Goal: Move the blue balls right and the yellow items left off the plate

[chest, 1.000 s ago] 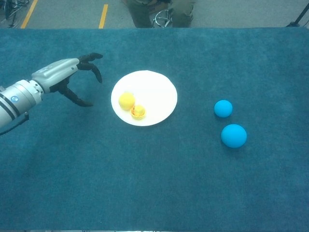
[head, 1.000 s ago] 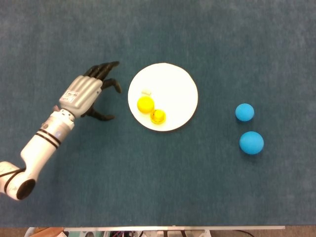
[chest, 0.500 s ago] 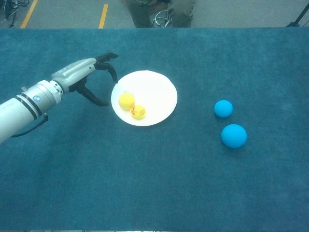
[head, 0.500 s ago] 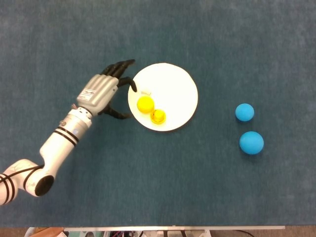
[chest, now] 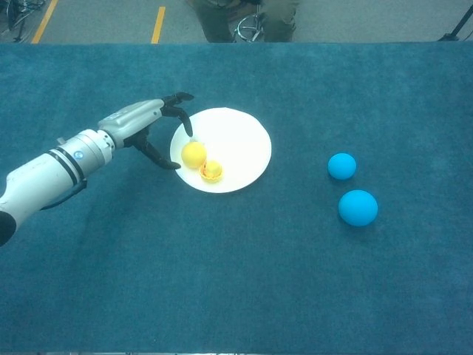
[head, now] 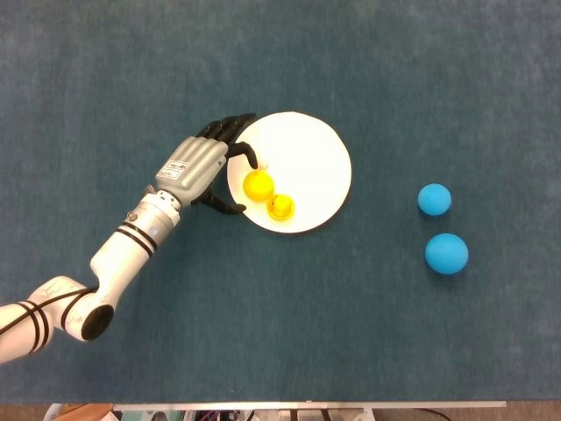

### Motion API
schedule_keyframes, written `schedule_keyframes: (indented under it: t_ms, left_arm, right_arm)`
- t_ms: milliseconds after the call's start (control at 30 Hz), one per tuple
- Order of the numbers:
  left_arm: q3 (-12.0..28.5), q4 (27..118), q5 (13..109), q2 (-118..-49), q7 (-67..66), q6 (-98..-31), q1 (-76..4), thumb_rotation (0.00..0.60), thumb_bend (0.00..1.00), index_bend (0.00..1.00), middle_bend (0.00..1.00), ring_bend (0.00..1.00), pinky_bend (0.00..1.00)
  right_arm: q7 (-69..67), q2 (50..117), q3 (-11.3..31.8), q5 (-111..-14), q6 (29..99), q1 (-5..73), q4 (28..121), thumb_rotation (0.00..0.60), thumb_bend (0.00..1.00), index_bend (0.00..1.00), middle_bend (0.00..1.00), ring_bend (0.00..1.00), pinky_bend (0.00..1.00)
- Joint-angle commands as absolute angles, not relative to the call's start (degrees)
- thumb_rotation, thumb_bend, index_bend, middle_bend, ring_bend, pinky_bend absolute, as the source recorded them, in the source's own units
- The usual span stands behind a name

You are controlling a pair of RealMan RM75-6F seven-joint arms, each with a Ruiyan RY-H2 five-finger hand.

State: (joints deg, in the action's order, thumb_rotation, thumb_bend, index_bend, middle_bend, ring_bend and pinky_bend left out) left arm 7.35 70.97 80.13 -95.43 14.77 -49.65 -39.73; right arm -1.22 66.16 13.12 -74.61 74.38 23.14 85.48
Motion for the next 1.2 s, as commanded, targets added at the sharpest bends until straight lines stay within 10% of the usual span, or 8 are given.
schedule_keyframes:
  t_ms: [33, 1200]
  left_arm:
    - [7.4, 70.1, 79.8, -95.8, 15.1, -49.2, -40.2, 0.6, 0.01, 0.4, 0.0, 0.0, 0.08]
    - [6.1, 64.5, 80.4, -99.4, 19.0, -47.1, -43.2, 0.6, 0.01, 0.42, 0.0, 0.0, 0.08]
  right_arm:
    - [-1.5, 66.4, 13.1, -74.5, 74.2, 23.1, 85.2, 0.6, 0.0, 0.31, 0.16, 0.02, 0.04]
    - [-2.9, 67.4, 13.4, -74.5, 73.7, 22.1, 83.7, 0.6, 0.0, 0.31, 0.16, 0.02, 0.04]
